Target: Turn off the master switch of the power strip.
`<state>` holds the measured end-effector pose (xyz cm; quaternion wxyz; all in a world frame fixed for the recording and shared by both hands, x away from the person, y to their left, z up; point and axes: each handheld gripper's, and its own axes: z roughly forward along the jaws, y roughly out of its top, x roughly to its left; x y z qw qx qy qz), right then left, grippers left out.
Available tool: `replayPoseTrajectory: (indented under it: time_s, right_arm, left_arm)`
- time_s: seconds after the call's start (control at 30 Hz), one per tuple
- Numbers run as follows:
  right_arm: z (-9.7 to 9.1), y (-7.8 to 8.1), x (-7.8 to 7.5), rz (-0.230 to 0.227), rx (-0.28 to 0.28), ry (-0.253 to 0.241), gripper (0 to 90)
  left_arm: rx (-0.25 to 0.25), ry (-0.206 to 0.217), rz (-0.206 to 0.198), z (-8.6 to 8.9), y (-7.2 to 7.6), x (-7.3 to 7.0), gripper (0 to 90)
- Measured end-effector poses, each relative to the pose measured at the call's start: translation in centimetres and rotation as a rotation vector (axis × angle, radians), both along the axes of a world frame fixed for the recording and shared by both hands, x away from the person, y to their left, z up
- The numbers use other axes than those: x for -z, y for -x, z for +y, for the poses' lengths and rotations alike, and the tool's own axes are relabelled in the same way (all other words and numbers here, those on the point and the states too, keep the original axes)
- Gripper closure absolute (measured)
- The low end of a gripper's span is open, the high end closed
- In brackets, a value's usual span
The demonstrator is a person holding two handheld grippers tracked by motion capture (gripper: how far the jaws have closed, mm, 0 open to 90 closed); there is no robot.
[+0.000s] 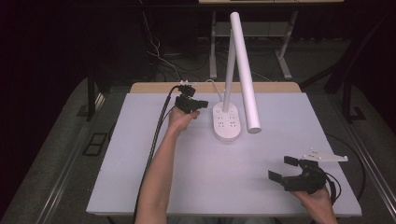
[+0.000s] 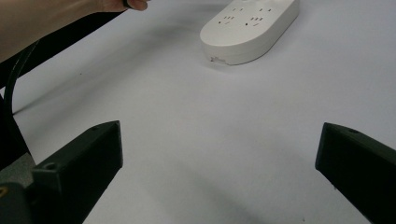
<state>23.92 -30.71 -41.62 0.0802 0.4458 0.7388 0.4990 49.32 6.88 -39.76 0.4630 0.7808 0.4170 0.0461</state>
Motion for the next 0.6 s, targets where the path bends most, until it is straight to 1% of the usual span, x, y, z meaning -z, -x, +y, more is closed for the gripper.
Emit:
replayPoseTrajectory:
  time_s: [0.07,0.1,0.17,0.23,0.3,0.33,0.4,0.5,0.57,0.6]
  right_arm:
    - [0.0,0.0,0.0,0.001,0.0,0.002,0.0]
    - [0.0,-0.1,0.0,-0.001,0.0,0.002,0.0]
    - [0.0,-0.1,0.0,-0.001,-0.001,0.002,0.0]
    - [0.0,-0.1,0.0,-0.001,-0.003,0.003,0.0]
    - [0.1,-0.1,0.0,-0.007,-0.004,0.006,0.0]
    - [0.1,0.0,0.0,-0.001,-0.005,0.003,0.0]
    - [0.1,0.0,0.1,0.002,-0.006,0.004,0.0]
    - [0.1,-0.1,0.1,0.002,-0.007,0.004,0.0]
    - [0.1,-0.1,0.1,0.0,-0.007,0.004,0.0]
    - [0.1,-0.1,0.1,0.0,-0.007,0.004,0.0]
  left_arm:
    - [0.001,0.013,-0.003,0.5,0.4,0.1,86.5]
    - [0.008,0.007,-0.013,0.9,0.5,0.1,85.9]
    - [0.002,0.027,-0.014,1.6,0.8,0.1,84.7]
    - [-0.004,0.041,-0.022,2.1,1.2,-0.1,81.2]
    - [-0.003,0.063,-0.015,2.6,1.5,-0.4,73.7]
    - [-0.004,0.074,-0.013,2.8,1.8,-0.5,69.9]
    - [0.009,0.078,-0.016,3.2,2.2,-0.8,61.9]
    - [0.013,0.076,-0.015,3.6,2.9,-1.1,45.9]
    - [0.035,0.077,-0.028,4.1,3.3,-1.3,36.0]
    - [0.039,0.084,-0.03,4.3,3.5,-1.4,31.3]
